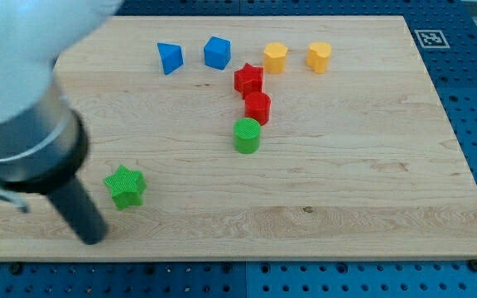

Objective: Nudge green star right a bit

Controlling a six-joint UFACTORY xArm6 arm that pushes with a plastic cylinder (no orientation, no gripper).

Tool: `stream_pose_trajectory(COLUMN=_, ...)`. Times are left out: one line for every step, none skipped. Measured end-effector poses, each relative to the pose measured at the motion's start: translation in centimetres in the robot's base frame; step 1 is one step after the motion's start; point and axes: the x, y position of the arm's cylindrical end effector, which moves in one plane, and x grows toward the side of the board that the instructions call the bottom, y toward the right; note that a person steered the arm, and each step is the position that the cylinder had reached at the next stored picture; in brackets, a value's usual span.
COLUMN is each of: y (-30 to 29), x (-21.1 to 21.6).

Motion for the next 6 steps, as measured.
stream_pose_trajectory(y=-0.7, x=-0.2)
stream_pose_trajectory(y=-0.7, x=-2.2)
stream_pose_trajectory(y=-0.4, x=-4.2)
stream_pose_trajectory(y=1.9, x=-4.2)
stream_pose_trajectory(y=3.8, x=-4.2)
stream_pose_trajectory(y=5.8, x=-4.4)
